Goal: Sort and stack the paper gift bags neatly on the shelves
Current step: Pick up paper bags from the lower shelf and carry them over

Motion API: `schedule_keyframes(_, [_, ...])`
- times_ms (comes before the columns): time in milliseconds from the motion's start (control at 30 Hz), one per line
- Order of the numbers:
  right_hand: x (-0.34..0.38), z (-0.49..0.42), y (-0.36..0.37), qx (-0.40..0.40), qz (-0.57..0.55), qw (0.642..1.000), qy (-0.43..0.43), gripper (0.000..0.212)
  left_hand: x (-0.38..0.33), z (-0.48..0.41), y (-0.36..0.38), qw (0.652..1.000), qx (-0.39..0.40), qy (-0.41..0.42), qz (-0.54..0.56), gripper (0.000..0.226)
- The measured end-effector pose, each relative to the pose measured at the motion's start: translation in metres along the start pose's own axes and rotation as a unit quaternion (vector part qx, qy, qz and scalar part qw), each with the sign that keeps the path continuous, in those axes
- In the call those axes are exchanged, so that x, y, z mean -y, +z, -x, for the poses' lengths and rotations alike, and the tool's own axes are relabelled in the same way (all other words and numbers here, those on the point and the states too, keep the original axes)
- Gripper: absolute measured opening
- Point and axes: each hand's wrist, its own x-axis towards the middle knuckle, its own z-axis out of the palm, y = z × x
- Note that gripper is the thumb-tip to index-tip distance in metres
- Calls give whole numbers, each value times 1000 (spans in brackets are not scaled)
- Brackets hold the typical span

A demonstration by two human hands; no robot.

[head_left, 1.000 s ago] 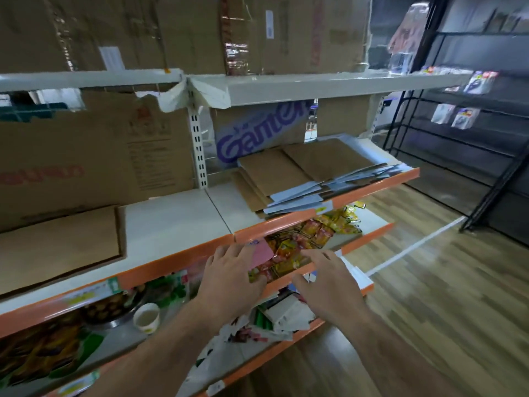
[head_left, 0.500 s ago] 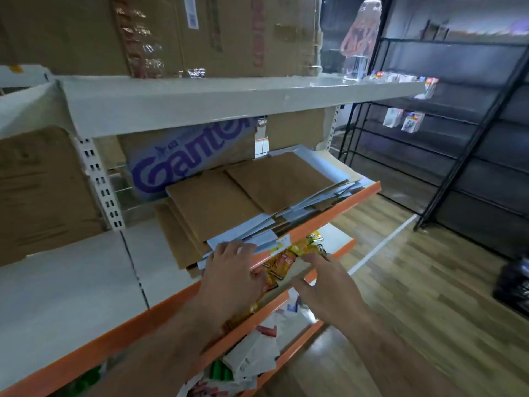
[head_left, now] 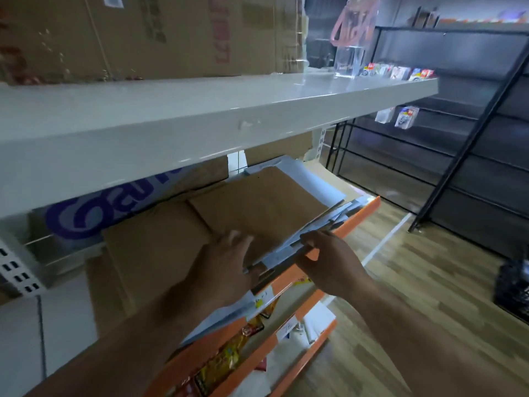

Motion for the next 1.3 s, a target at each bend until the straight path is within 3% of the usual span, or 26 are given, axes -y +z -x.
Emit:
schedule_keyframes(233, [-52,-91,-21,37,16,999,-20,46,-13,-36,12,996,37,-54,-58,87])
schedule_keyframes(333, [-76,-136,-29,51,3,999,-5,47,-25,-45,18,991,51,-115,-52,92])
schedule_keyframes(533, [-117,-215,-25,159,-77,984,35,61,-55,-66,33,970,42,-235,-48,91])
schedule_keyframes(600, [-124,-229,-21,182,-117,975,47,55,-64,-71,35,961,27,-273,-45,90])
schedule_keyframes(700, [-128,-240,-22,202,-190,960,27,25,-76,-76,37,939,-27,-341,36,95])
schedule_keyframes(800, [-131,-245,-23,231,-279,932,29,12,-83,-79,29,874,-158,-418,192,102])
schedule_keyframes(833, [-133,-247,-22,231,-304,924,35,14,-85,-81,24,834,-221,-443,244,99])
schedule_keyframes(900, [-133,-249,-20,235,-345,908,48,18,-79,-85,17,720,-325,-503,352,89])
schedule_keyframes(967, [-133,-251,-20,247,-359,899,43,16,-67,-86,14,614,-339,-537,468,82])
schedule_keyframes(1000, [-132,-251,-20,247,-356,901,34,12,-63,-85,16,594,-320,-542,501,68])
schedule_keyframes(1067, [-134,-255,-24,218,-287,933,-3,10,-59,-85,21,597,-298,-548,504,34])
schedule_keyframes(1100, [-138,-259,-26,190,-220,956,-32,14,-58,-86,24,604,-292,-549,499,28])
schedule_keyframes(1200, [-158,-275,-30,106,-66,991,-53,37,-58,-89,24,610,-296,-523,517,28])
schedule_keyframes(1300, [-176,-287,-33,128,-28,991,-12,71,-58,-90,25,607,-307,-504,532,28])
